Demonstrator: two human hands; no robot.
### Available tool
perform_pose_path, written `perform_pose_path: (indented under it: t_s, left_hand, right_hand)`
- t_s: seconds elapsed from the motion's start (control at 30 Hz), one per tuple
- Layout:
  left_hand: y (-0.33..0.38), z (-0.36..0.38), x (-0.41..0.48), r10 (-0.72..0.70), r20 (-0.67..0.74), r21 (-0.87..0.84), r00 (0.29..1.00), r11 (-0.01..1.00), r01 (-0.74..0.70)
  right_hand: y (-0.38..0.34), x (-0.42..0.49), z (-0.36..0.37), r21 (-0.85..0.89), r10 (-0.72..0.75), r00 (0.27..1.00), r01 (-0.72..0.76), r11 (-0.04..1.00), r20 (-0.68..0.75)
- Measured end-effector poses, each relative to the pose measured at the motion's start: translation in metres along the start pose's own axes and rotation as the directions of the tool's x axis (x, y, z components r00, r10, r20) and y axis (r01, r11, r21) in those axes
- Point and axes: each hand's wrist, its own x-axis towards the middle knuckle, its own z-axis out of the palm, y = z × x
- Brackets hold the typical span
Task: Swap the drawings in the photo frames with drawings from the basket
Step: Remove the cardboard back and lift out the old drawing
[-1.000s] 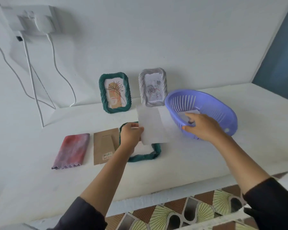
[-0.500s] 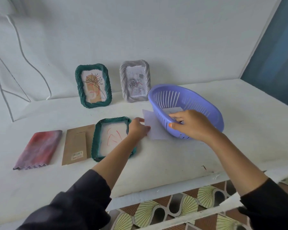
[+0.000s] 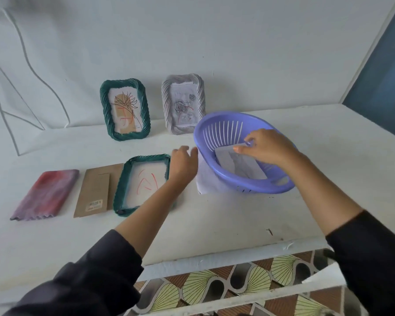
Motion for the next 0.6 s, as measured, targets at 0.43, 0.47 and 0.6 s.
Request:
perform_pose_path:
  t_s: [0.43,0.47,0.6]
  left_hand:
    - [0.025,-0.009,0.003,0.055,0.205,-0.268,0.977,0.964,0.002]
    - [0.025,-0.009,0.004,0.056,0.208,-0.257,0.977,0.966,-0.001]
    - [0.023,-0.009,0.005,0.069,0.204,-0.231,0.977,0.973,-0.020]
  right_hand:
    - [0.010,0.042,0.030,-0.309,0.313,0.861,-0.195,0.931,0.400]
    - [0.010,0.043,0.030,-0.312,0.320,0.863,-0.203,0.928,0.392]
    - [0.015,0.048,0.029,-0.330,0.337,0.891,-0.233,0.915,0.304]
